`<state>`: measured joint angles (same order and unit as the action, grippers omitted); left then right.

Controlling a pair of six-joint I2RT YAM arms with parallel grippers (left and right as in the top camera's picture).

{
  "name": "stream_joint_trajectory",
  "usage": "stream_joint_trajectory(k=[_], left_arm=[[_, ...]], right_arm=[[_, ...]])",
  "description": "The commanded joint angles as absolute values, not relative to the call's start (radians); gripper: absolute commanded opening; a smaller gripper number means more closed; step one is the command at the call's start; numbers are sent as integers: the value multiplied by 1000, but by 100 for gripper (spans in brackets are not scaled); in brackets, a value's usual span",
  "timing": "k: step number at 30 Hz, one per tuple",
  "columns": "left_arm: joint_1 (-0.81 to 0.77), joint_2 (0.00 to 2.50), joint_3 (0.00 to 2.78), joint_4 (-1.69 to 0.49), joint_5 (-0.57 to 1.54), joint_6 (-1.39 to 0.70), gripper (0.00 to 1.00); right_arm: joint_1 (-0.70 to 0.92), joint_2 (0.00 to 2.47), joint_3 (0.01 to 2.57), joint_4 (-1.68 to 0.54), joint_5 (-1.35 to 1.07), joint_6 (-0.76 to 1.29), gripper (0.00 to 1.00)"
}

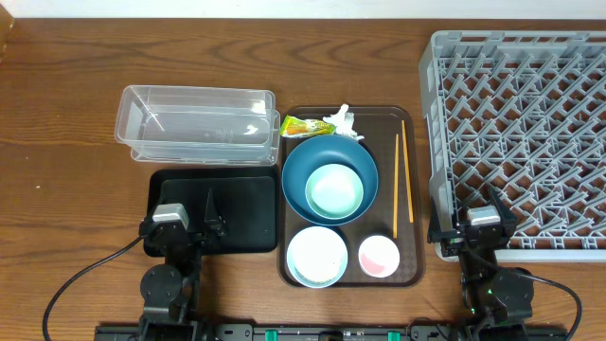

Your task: Sort waste into correct bins and load items into the dishwasher rack

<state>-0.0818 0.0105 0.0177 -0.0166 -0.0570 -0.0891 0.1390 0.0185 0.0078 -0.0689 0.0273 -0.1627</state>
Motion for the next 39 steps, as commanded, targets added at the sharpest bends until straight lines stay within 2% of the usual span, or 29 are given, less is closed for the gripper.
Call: stream_joint_trajectory(k=[1,8,12,19,23,30,39], left_arm=[[-80,12,4,-59,-49,-84,91],[-80,12,4,-29,118,-141,91],[-80,15,4,-59,142,-140,91],[-80,20,28,-8,226,-140,91],[-80,29,87,-2,255,-140,91],[-80,226,363,-225,313,-140,91],[-80,746,935,-603,478,-139,91]], right_arm=[[147,14,6,-70,44,-169,99],[147,14,6,-70,44,-169,99],[147,14,6,-67,37,-169,99],[147,15,38,-65,-212,-152,99],[147,25,113,-113,-221,-50,99],[147,187,405,-362,-218,-50,99],[147,706,960,-785,-218,-82,99]])
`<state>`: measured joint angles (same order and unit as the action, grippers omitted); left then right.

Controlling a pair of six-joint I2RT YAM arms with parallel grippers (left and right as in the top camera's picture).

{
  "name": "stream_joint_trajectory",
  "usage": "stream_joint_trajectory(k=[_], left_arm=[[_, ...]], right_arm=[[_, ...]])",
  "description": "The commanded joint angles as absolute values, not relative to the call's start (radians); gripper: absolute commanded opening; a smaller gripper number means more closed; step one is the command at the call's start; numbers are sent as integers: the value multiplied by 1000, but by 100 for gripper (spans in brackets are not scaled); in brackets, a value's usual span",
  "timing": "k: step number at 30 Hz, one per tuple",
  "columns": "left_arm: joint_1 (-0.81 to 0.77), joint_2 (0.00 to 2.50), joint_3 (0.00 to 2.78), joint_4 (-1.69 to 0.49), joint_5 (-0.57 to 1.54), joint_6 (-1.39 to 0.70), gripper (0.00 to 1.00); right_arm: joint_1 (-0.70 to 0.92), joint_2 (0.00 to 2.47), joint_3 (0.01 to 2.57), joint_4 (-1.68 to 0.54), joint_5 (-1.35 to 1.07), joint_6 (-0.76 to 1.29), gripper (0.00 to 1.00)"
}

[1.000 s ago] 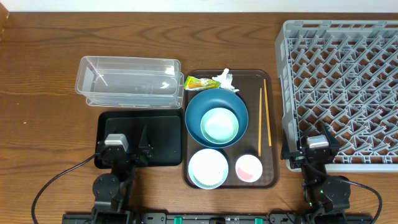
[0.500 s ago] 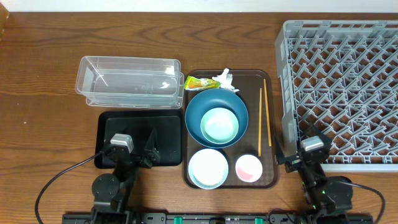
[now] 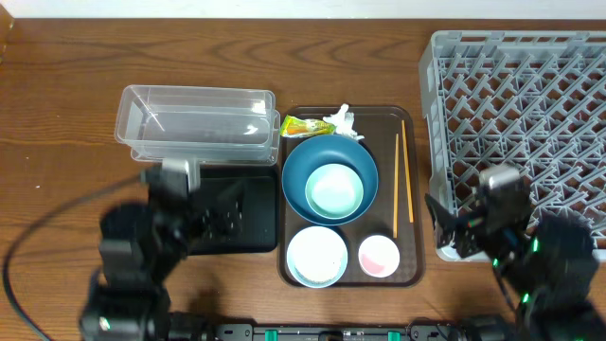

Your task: Sort waste into correct bins and load items into the dishwasher rack

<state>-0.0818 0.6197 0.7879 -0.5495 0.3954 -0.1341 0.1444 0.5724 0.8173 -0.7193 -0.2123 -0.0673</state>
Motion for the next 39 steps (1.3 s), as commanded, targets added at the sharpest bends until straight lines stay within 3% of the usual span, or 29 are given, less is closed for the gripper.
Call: stream_joint_trajectory(k=[1,6,13,18,23,32,39], left_arm=[[-80,792,987,-640,491,-139,91],[-80,942,1150,-768,575,-211,91],[-135,1048,1150,-809,662,-263,90],[-361,1144,1150,-888,476,-241,89],[-640,1273,1150,-870,200,-247,87],[-865,1503,1150,-755,191,-303,68],[-969,1589,1150,-726,189,-301,63]], right_arm=[[147,767,1023,-833,-218,-88,99],[147,968,1206,-946,-297,-35,99],[147,1080,1223,-976,-390,5,99],[125,1128,1223,-942,-242,233,99],[104,1157,1223,-937,-210,313,95],[104,1164,1223,-972,-209,318,95],[104,1164,1223,-981,-210,318,95]])
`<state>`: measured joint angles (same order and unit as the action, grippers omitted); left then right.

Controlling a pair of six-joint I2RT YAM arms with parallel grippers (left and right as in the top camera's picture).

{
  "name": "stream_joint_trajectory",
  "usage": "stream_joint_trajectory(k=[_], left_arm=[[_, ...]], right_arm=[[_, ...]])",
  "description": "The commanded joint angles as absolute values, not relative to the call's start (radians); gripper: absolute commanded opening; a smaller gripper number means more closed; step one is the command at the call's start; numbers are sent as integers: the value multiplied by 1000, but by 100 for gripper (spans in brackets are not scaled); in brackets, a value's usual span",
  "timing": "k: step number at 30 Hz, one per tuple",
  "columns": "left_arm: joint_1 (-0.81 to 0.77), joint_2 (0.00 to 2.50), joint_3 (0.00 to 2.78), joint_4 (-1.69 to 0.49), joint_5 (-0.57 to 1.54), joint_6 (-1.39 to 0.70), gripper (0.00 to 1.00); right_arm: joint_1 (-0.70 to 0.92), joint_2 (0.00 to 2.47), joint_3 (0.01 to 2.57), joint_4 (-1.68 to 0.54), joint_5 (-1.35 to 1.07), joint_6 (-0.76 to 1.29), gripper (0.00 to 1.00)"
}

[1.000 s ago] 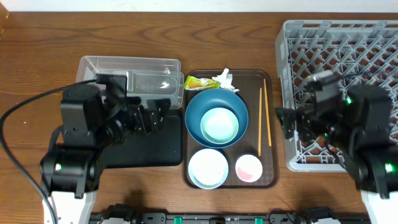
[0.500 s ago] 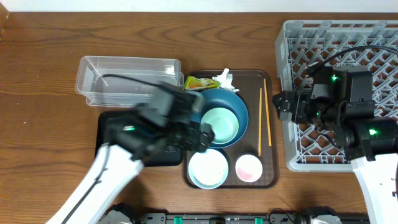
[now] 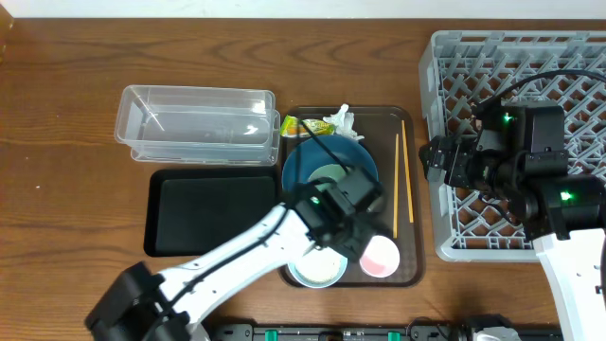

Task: Sort waste into correct bins and load items into the dishwasher rack
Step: 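Reach the left gripper to the pink cup and grasp it, then lift the pink cup with the left gripper toward the right gripper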

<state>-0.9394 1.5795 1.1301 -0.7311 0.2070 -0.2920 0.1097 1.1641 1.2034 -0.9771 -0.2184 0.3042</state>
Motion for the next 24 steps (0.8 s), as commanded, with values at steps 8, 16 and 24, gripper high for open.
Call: stream_joint_trajectory(k=[8,16,24], left_arm=[[-1035,1617,1133,-669,189,-302,59],[-1039,1672,1136,-665,189,-301,14],[-979,1547,1242,-776,192,-322,6]], right_arm=[[104,1164,1223,-983,-210,319,95],[104,1163,1223,-1008,-210,318,93],[104,1163,1223,-1021,-210,318,89]])
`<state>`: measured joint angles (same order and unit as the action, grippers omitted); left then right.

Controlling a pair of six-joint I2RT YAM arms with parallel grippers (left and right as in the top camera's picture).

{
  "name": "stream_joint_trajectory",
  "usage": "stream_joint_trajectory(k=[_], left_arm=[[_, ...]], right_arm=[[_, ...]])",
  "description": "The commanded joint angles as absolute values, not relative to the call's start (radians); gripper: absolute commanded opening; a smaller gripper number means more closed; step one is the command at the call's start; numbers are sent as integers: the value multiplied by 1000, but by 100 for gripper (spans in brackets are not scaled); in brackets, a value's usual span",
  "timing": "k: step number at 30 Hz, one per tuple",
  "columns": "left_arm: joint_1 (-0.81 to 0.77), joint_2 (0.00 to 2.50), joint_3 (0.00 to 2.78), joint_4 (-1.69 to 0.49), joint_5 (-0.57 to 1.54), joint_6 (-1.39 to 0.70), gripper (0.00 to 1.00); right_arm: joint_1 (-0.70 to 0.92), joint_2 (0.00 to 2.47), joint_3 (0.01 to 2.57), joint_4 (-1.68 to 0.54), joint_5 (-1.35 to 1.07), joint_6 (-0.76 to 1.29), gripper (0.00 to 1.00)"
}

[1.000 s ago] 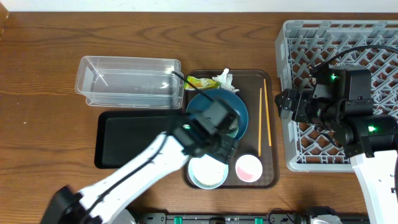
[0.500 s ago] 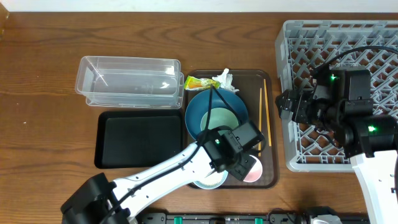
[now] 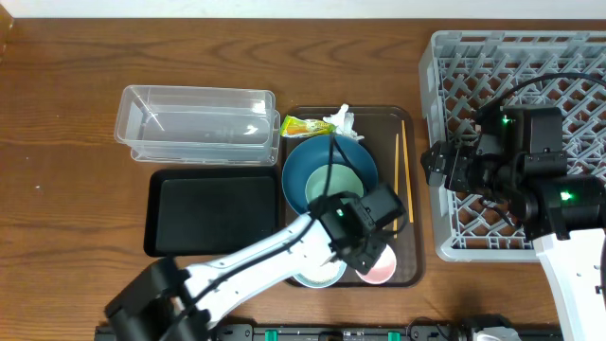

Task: Sort waste into correct bins and load items into the dishwasher rack
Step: 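Lift the pink cup with the left gripper toward the right gripper, then grasp the pink cup with the right gripper, release the left gripper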

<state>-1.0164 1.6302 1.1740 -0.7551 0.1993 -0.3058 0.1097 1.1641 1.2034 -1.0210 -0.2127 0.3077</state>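
A brown tray (image 3: 295, 123) holds a blue bowl (image 3: 303, 166) with a pale green bowl (image 3: 331, 180) inside it. It also holds a white bowl (image 3: 317, 275), a pink cup (image 3: 381, 272), chopsticks (image 3: 401, 156), a yellow-green wrapper (image 3: 305, 125) and a crumpled tissue (image 3: 341, 117). My left gripper (image 3: 377, 248) hangs over the pink cup's upper edge and hides part of it; its fingers cannot be made out. My right gripper (image 3: 434, 169) hovers at the left edge of the grey dishwasher rack (image 3: 521, 66), holding nothing visible.
A clear plastic bin (image 3: 194, 123) stands left of the tray, with a flat black bin (image 3: 208, 210) in front of it. The left arm crosses the black bin's near right corner and the white bowl.
My left gripper has shifted right and toward the front, from over the green and white bowls to over the pink cup. The right gripper has dropped slightly at the rack's edge.
Both arms sat folded at the table's front edge. Then both were rising, blurred. Then the left arm reached across the tray above the bowls and the right arm stood over the rack's left part. Now the left gripper is at the pink cup. No object has moved.
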Motion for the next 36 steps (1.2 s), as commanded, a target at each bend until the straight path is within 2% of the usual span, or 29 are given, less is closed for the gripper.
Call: stream_joint_trajectory(k=[1,6,12,15,19,26,28,32,36], left_arm=[[-953,1519,1253,-794,200,-329,6],[-744,1376,1261,-801,397,-339,6],[-393,1312,1261,-707,932,-331,6],[-282,1333,1261,-659,1192,-331,6],[-231,1354,1261,-620,1380,-331,6],[-230,1358,1261,-602,1485,-331,6],[-230,1358,1261,-590,1513,-332,6],[-230,1358,1261,-585,1510,-331,6],[-230,1358,1261,-572,1507,-331,8]], right_arm=[[104,1163,1223,-1021,-210,318,89],[104,1163,1223,-1000,-316,273,88],[120,1163,1223,-858,-854,20,86],[157,1164,1223,-797,-929,17,89],[229,1164,1223,-738,-947,9,91],[314,1167,1223,-622,-976,-7,91],[327,1173,1223,-601,-976,1,88],[343,1180,1223,-594,-976,6,66],[340,1180,1223,-603,-976,6,57]])
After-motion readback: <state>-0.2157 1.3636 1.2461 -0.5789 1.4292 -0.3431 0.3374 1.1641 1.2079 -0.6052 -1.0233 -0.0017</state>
